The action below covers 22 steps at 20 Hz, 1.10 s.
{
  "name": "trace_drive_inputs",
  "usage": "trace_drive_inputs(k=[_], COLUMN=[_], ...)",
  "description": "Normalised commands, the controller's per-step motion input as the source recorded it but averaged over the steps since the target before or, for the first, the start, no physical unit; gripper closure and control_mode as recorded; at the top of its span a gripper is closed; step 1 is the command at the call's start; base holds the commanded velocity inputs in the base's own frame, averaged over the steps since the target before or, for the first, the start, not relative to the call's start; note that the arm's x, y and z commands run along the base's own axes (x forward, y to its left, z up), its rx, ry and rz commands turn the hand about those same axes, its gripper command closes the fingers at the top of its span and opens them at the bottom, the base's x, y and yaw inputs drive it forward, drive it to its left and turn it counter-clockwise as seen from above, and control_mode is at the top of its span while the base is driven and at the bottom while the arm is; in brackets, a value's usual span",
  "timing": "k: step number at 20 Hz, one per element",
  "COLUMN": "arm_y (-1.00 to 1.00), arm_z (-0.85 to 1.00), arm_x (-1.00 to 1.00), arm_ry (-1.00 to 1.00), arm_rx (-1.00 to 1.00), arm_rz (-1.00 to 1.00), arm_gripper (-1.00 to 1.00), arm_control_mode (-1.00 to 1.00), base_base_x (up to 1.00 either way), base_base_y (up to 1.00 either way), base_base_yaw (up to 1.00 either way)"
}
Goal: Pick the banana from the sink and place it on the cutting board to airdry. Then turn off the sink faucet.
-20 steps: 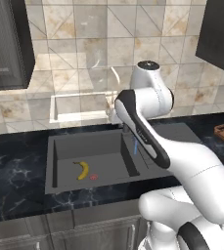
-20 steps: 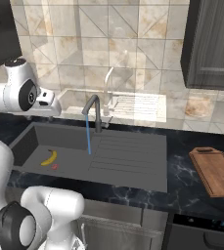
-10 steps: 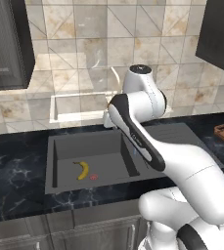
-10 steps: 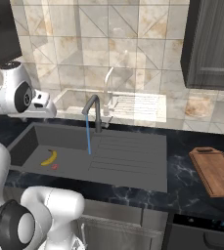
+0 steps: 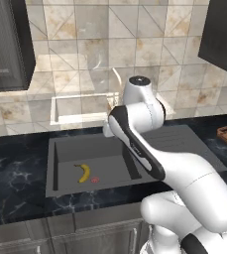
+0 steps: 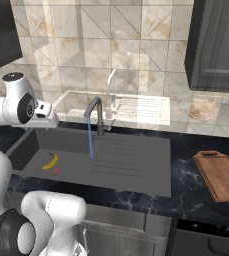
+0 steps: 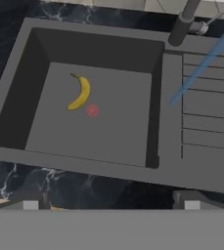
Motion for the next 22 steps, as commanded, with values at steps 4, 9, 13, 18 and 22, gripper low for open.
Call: trace_drive_inputs(k=[4,9,13,18,22], arm_y=[0.07,0.05,0.01,0.12,0.1], arm_z=[-0.11,-0.05,-0.12,-0.2,-0.18], arm_x=[0.11,0.07,0.07,0.12,0.08], arm_ry=[0.0,0.0,0.0,0.0,0.0], arm_rx=[0.0,0.0,0.0,0.0,0.05], arm_rz=[0.0,0.0,0.0,0.0,0.0], arm_gripper=[-1.0,-1.0,-1.0,-1.0,-1.0], arm_control_mode=[-1.0,-1.0,-1.0,-1.0,-1.0], base_base_x=[0.0,0.0,0.0,0.0,0.0], base_base_y=[0.0,0.0,0.0,0.0,0.0], base_base_yaw=[0.0,0.0,0.0,0.0,0.0])
